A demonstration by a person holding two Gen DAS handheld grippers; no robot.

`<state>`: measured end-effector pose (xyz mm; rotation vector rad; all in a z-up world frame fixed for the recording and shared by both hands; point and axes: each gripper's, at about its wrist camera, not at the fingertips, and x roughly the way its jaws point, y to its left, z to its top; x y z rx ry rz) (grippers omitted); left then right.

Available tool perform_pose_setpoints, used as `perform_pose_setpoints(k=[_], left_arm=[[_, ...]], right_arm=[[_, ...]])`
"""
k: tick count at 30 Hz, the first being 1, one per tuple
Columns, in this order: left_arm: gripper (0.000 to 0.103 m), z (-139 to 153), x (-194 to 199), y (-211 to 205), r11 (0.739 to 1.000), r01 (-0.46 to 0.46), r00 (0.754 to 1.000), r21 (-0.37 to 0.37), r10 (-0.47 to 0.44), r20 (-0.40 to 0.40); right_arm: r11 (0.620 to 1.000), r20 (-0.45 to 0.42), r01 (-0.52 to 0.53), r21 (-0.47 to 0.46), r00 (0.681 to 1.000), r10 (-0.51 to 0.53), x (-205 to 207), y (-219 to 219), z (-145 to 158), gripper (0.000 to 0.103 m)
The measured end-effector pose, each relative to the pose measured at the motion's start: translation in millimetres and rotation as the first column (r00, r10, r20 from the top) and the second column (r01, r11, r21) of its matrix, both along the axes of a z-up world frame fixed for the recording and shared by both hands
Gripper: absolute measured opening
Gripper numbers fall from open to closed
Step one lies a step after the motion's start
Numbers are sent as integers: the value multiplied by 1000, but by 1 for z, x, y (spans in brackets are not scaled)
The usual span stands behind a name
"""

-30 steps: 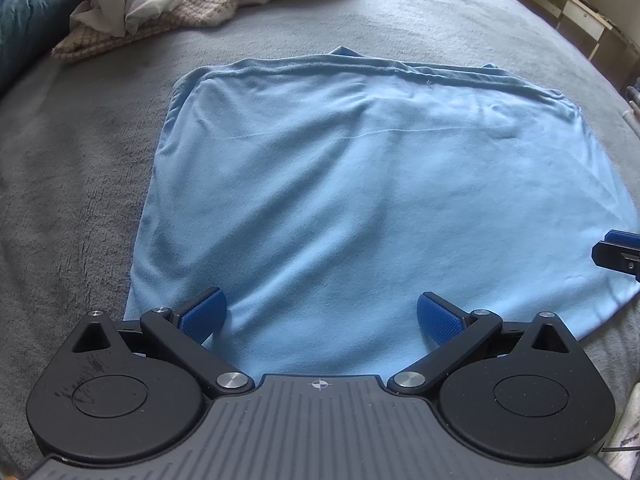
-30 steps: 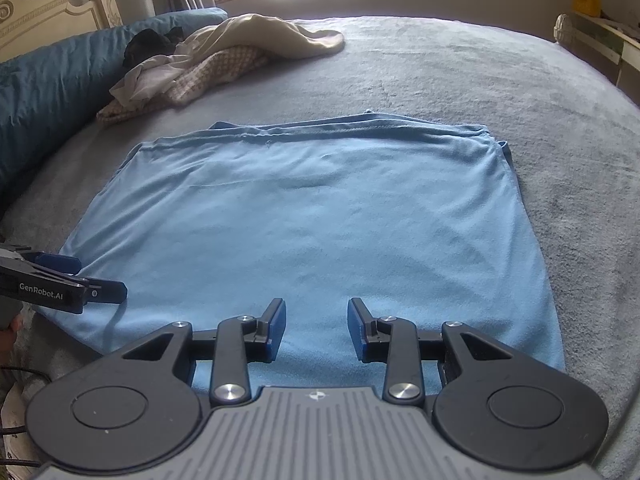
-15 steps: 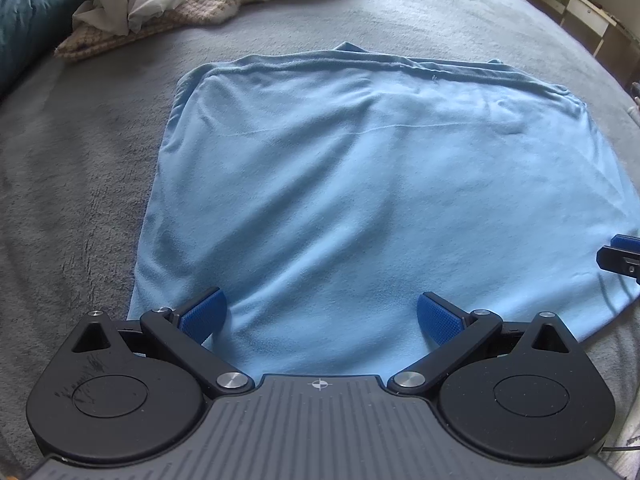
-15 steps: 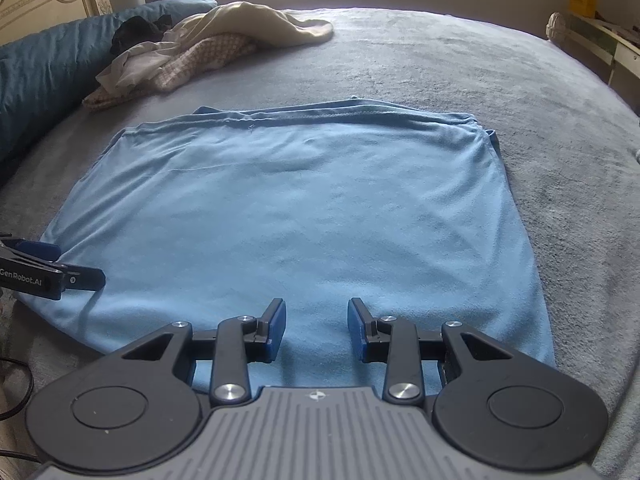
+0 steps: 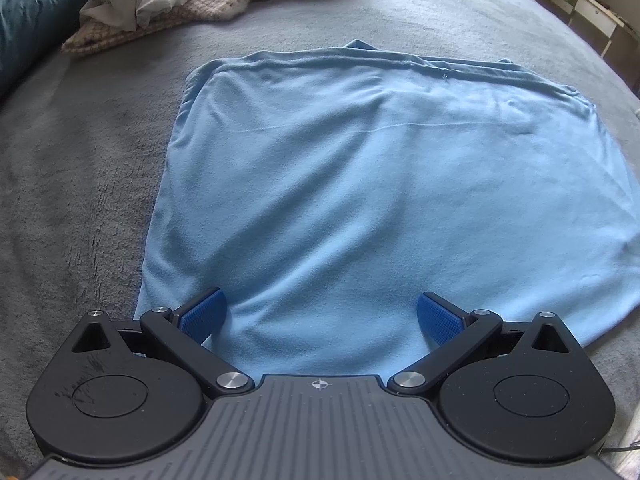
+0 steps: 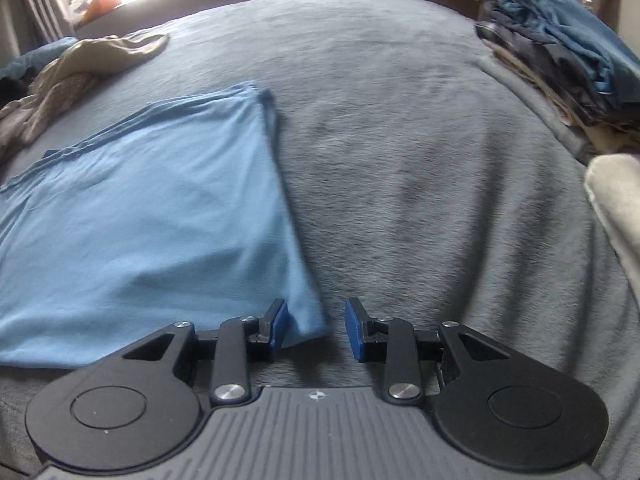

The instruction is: Fold clothes

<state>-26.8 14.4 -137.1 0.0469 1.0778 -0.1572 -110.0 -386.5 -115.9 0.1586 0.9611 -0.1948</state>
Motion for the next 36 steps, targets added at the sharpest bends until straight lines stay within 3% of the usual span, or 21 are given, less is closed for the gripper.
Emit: perform_pose_setpoints(k=[3,6,8,13,18,22,24,28,32,36], left_arm=[[103,1,-1,0,1000,0,1000,6,0,4],[103,5,-4,-1,1000,10,1000,4,-11,22],[103,14,-10,-4,998,64,995,-23,-62,80],[103,29,-17,-15,979,202,944,-12,-192,267],[93,10,3,-1,987,151,954,-51,-132,269],[62,3,4,18,993,103,954,-59,-82,287],[52,0,6,31,998,62,956,-26,-52,290],[51,1,11,69,998,-68,950,5,63,305],[50,12,16,99,987,-163,925,1,153,348],[50,27,21,75,999,-28,912,-39,42,409]], right_arm=[[1000,34,15,-18,999,-14,-1,2,8,33],[999,94,-34,-38,995,38,2,16,19,33],[995,126,-91,-35,988,94,10,29,25,33],[977,137,-211,12,969,207,37,61,25,33],[957,131,-285,46,952,277,56,85,12,33],[959,120,-280,46,955,273,60,83,3,33],[965,106,-259,35,961,254,61,75,0,31],[982,91,-188,3,978,187,61,46,1,29],[993,101,-120,-21,987,122,63,22,11,29],[986,155,-169,-16,973,169,77,31,20,29]])
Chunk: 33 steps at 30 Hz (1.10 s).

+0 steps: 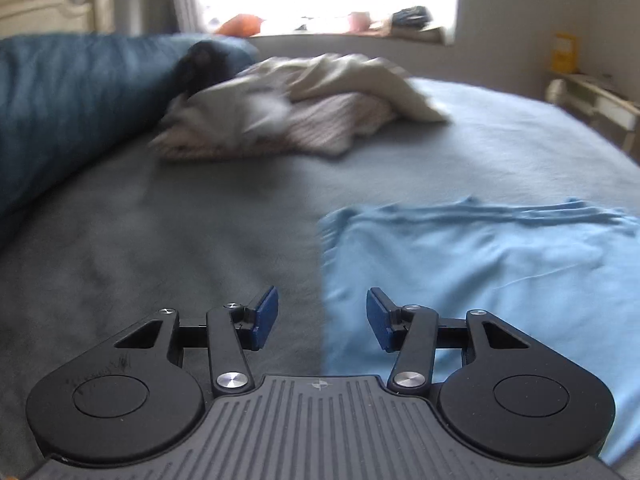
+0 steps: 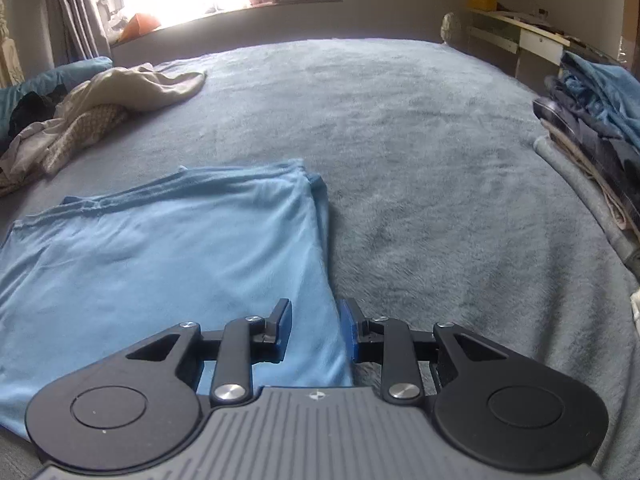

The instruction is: Fold clothes

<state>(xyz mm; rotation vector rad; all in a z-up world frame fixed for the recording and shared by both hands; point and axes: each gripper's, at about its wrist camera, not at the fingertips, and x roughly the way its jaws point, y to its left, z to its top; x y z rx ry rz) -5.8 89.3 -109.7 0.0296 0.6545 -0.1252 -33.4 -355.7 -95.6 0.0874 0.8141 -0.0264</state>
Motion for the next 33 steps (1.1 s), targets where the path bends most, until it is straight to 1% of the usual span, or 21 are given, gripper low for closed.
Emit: perform_pose_setpoints(k=[2,4,6,8,10,12,15,17,20,23,25,27,29,30,32,33], left_arm=[[50,0,6,-23,995,99,995,-27,-99,-2],[50,-6,13,-47,980,189,981,-61,-190,-23],[47,-16,19,-61,966,250,967,-73,-253,-39],[46,-27,26,-62,967,250,966,-54,-253,-59],[46,-33,35,-46,979,191,978,-70,-196,-72],[46,-31,42,-27,986,135,987,-102,-143,-71],[46,-29,53,0,988,55,995,-143,-66,-72],[46,-27,61,6,991,26,997,-131,-36,-71],[47,-21,67,13,992,-6,999,-125,-1,-54],[47,-8,65,5,991,37,999,-128,-36,5],[48,-3,63,-11,987,114,993,-115,-111,25],[48,-4,63,-28,974,196,981,-113,-195,16],[49,-10,66,-45,965,244,969,-95,-245,-5],[49,-15,70,-52,965,251,967,-73,-254,-25],[49,-28,78,-57,971,238,969,-30,-239,-56],[50,-32,81,-53,976,218,974,-31,-219,-56]], right_arm=[[998,1,-60,16,998,60,13,18,-3,29],[993,1,-115,36,993,115,25,35,-7,29],[986,2,-157,52,988,157,34,49,-14,28],[985,-7,-159,65,987,160,39,50,-21,28],[987,-18,-141,78,990,143,41,44,-27,24],[990,-16,-107,91,994,109,41,28,-28,23],[994,-18,-45,95,999,47,42,6,-26,23],[996,-18,-29,84,999,31,45,-4,-24,20],[998,-1,-22,52,1000,22,49,-8,-17,20],[997,49,-63,46,997,60,54,0,-4,20],[993,65,-114,44,992,111,61,10,-1,20],[984,69,-174,27,983,171,71,25,-1,20],[974,64,-226,24,973,224,84,39,-6,20],[971,59,-240,25,969,238,90,43,-9,20],[969,45,-247,5,968,246,101,45,-17,20],[972,40,-235,-5,971,235,106,42,-20,20]])
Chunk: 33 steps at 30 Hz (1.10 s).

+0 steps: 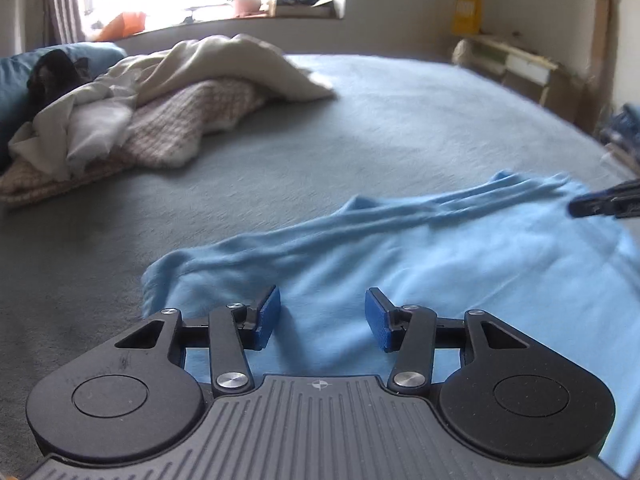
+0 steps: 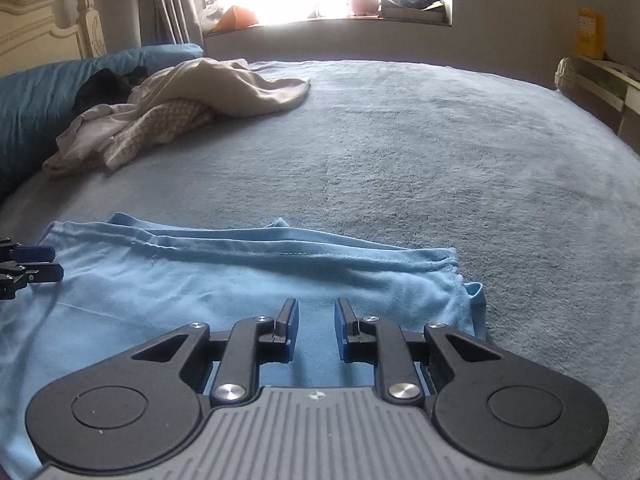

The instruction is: Fold clothes

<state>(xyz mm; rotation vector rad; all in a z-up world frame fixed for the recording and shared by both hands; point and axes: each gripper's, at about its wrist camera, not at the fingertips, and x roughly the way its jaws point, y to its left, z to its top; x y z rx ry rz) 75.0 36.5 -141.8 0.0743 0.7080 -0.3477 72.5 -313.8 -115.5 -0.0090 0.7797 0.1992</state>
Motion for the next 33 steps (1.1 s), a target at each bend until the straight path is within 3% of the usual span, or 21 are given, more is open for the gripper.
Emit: perform_pose_setpoints(k=[6,16,21,26,33], left_arm=[[49,1,11,28,990,-109,994,-86,108,-19],[54,8,16,37,966,-187,982,-181,182,-44],[62,20,10,44,954,-235,972,-186,237,-12],[63,33,-2,56,942,-281,958,-181,287,8],[64,57,-36,64,947,-305,951,-104,308,15]], right_arm=[[991,20,131,-1,991,-131,21,-46,-7,20],[929,-9,347,129,937,-349,25,-94,-10,20],[913,1,376,160,925,-381,9,-98,2,20],[903,10,381,200,920,-391,-12,-99,19,20],[908,5,344,237,935,-355,-42,-82,39,21]])
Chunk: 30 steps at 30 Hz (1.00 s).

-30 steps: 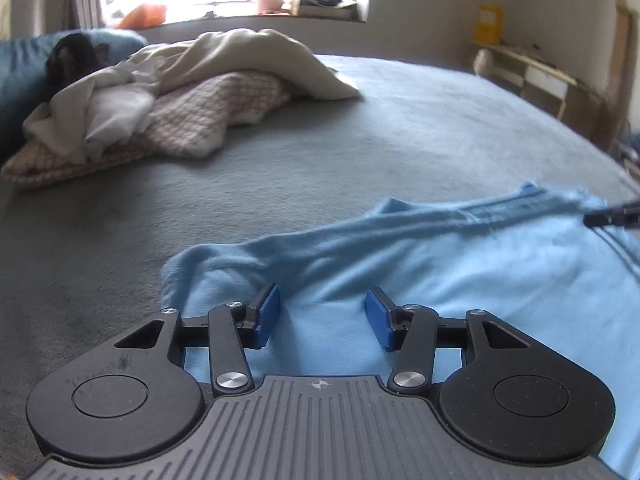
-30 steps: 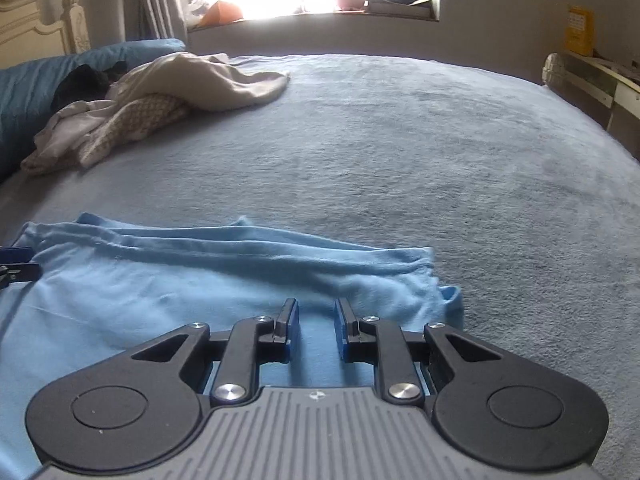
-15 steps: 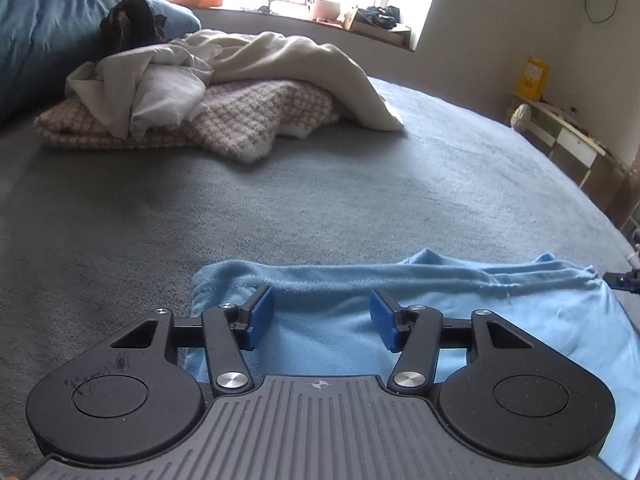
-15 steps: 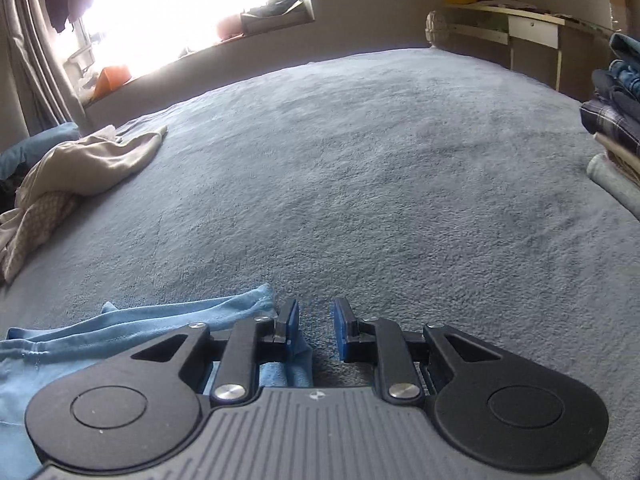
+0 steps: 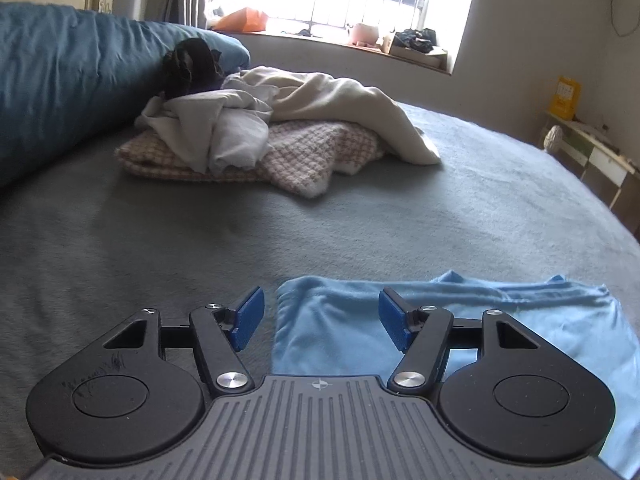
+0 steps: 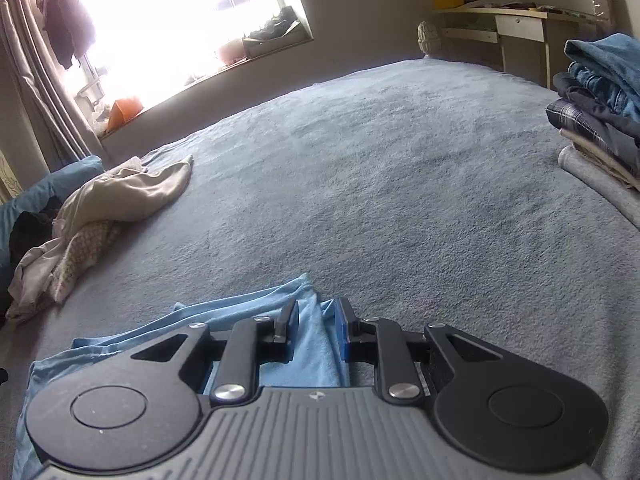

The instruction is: Fold clothes

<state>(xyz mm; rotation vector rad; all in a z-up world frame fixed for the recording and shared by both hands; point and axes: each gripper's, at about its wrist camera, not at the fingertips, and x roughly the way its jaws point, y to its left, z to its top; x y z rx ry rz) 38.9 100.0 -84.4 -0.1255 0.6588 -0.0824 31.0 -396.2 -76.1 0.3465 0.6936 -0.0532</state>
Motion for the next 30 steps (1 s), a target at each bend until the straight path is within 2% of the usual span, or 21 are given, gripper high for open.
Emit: perform_pose_setpoints(k=[3,8,13,17,21,24,27,30], left_arm=[[67,9,-19,0,1000,8,1000,29,-8,-17],[67,9,-52,-4,999,43,997,20,-41,-67],[67,-7,-81,-19,993,114,984,8,-112,-137],[66,-28,-99,-17,993,114,972,-5,-112,-205],[66,-45,-111,-7,995,96,959,8,-90,-270],[66,-51,-119,5,997,72,953,26,-62,-296],[66,-44,-126,14,998,57,957,26,-47,-287],[66,-32,-131,15,996,54,966,66,-36,-255]], right_arm=[[999,0,-40,-18,999,40,-13,13,6,21],[994,-4,-109,-31,994,109,-34,37,15,21],[982,-11,-179,-50,984,179,-54,62,16,21],[978,-56,-208,-31,977,206,-71,71,3,21],[982,-115,-187,-19,976,184,-90,67,-16,21],[990,-164,-135,-30,978,128,-99,51,-25,21],[998,-185,-51,-25,982,46,-108,30,-26,21],[1000,-165,3,-6,986,-4,-116,15,-20,21]])
